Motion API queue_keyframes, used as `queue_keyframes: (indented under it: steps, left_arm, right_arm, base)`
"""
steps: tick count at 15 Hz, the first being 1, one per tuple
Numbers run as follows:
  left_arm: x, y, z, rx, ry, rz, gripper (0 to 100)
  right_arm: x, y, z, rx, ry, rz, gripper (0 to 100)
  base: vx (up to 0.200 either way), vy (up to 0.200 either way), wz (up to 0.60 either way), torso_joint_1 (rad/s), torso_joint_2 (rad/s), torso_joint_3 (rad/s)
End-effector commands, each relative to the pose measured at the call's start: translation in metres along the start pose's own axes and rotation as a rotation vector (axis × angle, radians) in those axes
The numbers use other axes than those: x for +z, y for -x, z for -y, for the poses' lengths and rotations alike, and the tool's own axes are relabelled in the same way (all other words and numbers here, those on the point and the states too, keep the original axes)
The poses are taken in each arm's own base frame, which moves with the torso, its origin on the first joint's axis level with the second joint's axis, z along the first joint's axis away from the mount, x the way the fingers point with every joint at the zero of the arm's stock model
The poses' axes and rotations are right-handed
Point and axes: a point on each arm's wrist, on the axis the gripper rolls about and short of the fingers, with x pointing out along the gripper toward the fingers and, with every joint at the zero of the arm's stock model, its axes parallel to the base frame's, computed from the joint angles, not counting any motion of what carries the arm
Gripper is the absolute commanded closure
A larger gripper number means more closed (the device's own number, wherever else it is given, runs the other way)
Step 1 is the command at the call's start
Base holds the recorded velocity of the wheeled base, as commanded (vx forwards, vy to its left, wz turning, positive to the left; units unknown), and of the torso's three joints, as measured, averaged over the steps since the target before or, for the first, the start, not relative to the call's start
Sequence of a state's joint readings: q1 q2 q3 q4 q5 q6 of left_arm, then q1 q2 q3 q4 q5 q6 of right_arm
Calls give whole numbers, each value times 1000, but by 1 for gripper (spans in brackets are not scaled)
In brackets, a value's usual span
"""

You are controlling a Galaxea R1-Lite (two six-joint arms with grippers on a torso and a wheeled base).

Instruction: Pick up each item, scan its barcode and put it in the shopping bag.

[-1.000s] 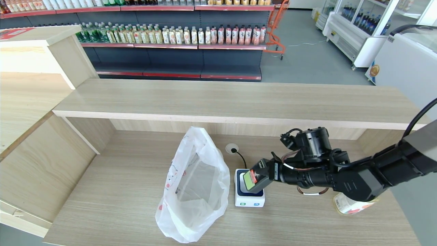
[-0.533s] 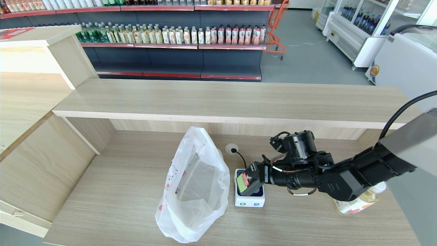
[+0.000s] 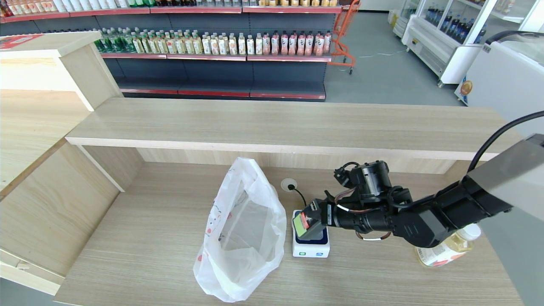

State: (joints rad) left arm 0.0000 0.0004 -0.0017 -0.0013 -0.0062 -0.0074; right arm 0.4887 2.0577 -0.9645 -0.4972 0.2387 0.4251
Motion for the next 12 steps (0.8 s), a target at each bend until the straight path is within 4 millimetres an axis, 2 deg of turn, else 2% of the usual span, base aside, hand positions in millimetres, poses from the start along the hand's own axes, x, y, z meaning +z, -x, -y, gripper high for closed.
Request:
queue_keyframes:
  steps: [1,2,3,4,5,6,8,12]
  left_arm:
    - [0,0,0,0,0,1,0]
    - [0,0,0,0,0,1,0]
    - [0,0,0,0,0,1,0]
    - [0,0,0,0,0,1,0]
    - [0,0,0,0,0,1,0]
    - [0,0,0,0,0,1,0]
    - [0,0,0,0,0,1,0]
    - [0,0,0,0,0,1,0]
  right_arm:
    - [22,33,-23,64,13,98,100]
    - [32,63,-42,114,13,160,100]
    - [32,101,-63,158,7,186,100]
    - [32,129,-71,167,22,198,100]
    - [26,146,-70,131,62,179,100]
    - [17,158,-61,21,150,168,100]
    - [5,161,-40,-207,291,178,100]
    - [-11,158,-33,-283,298,156,100]
  base:
    - [0,0,0,0,0,0]
    - [0,0,0,0,0,0]
    - [0,0,0,0,0,0]
    - [0,0,0,0,0,0]
    - [0,0,0,0,0,0]
    - [0,0,0,0,0,0]
    - [0,0,0,0,0,0]
    - [0,0,0,0,0,0]
